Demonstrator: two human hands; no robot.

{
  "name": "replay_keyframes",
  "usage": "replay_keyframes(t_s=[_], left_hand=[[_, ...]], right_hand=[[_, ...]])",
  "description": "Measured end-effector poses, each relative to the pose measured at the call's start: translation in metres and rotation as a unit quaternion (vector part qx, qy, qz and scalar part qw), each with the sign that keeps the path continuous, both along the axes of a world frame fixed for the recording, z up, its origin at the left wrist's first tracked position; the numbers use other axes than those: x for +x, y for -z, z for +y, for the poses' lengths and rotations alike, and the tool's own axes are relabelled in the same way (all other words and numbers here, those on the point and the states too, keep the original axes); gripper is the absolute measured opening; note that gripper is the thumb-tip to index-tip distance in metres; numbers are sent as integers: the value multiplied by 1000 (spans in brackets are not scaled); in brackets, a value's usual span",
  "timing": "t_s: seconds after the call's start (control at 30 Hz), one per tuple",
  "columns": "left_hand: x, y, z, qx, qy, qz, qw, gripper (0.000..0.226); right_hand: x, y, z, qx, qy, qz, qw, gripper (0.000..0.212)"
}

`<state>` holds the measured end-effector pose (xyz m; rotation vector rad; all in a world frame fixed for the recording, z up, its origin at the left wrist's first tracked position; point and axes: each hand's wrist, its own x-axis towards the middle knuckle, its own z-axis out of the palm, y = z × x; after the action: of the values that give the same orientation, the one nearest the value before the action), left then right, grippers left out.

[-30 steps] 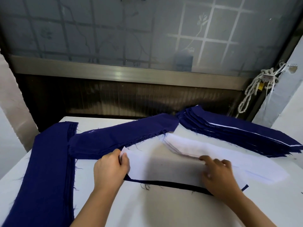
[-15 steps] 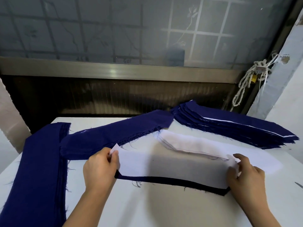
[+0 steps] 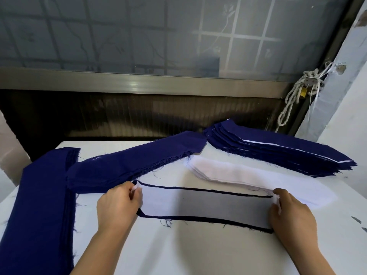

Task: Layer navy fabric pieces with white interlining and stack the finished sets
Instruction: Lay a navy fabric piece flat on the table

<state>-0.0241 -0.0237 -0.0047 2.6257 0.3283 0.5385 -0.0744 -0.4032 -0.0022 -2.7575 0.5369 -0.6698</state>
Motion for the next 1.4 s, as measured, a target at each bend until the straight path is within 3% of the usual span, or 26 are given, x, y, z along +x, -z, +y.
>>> replay_keyframes(t_s=[0.47, 0.6, 0.73, 0.93, 1.1, 1.23, 1.4], left_hand=[[-3, -2, -4, -28, -12, -13, 999, 31], [-2, -2, -4, -38, -12, -13, 999, 24], [-4, -7, -6, -70, -21, -35, 997, 1], [-6, -7, -5, -79, -7, -59, 995, 4], [-4, -5, -7, -51, 71, -66, 994, 8], [-2, -3, -6, -36, 76, -42, 996, 12], [0, -4, -8, -8, 85, -15, 996, 15]], right_hand=[[3, 5, -4, -39, -7, -33, 999, 32], [4, 5, -5, -33, 20, -41, 998, 31], [4, 6, -5, -28, 56, -52, 997, 34], [6, 4, -7, -8, 97, -70, 993, 38], [4, 5, -5, -20, 73, -98, 992, 33], [8, 7, -5, -48, 43, -92, 994, 23], [41, -3, 9, -60, -93, -33, 993, 24]])
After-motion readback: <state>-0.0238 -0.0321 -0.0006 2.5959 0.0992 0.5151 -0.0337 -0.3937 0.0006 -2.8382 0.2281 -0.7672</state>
